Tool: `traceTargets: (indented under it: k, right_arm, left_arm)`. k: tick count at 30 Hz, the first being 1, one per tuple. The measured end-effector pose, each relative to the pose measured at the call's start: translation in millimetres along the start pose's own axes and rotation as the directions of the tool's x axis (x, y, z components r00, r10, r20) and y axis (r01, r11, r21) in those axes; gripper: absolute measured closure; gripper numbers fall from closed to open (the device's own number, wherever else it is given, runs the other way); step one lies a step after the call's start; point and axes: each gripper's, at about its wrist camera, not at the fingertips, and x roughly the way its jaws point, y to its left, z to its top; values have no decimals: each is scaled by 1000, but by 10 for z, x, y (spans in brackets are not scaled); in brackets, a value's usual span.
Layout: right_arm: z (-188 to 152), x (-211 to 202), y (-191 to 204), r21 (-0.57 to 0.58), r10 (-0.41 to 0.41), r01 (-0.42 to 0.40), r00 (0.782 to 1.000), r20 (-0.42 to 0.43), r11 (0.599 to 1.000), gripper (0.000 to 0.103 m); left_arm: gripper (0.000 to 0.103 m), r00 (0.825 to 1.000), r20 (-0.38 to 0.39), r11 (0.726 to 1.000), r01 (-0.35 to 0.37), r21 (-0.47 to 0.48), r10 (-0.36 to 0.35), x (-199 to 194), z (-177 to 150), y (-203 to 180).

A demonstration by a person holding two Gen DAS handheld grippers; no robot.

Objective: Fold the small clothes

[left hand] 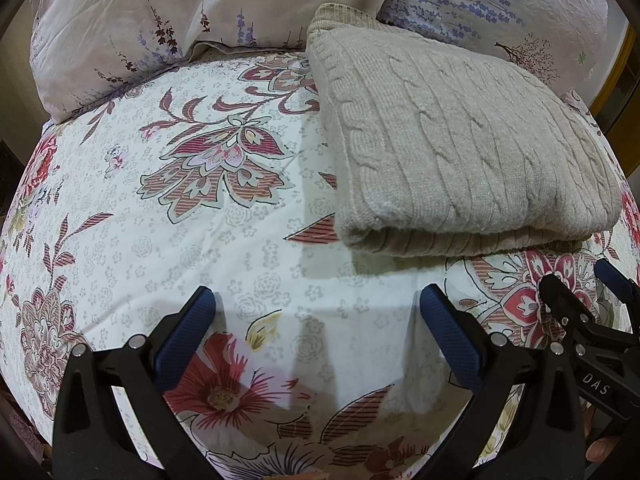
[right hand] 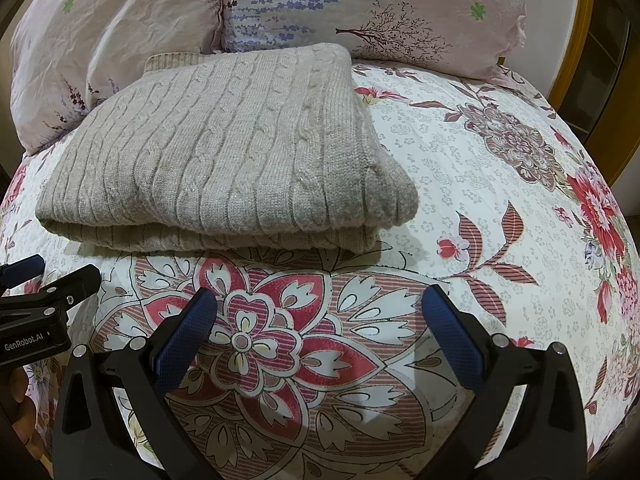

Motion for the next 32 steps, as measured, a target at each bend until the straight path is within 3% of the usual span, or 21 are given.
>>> traceTargets:
  k: [32]
  right_arm:
    - [8, -1, -1, 1, 0, 0, 1000, 0, 1000, 1]
  left_arm:
    - [2, 1000, 14, 1000, -1, 3, 1, -13, -8, -8]
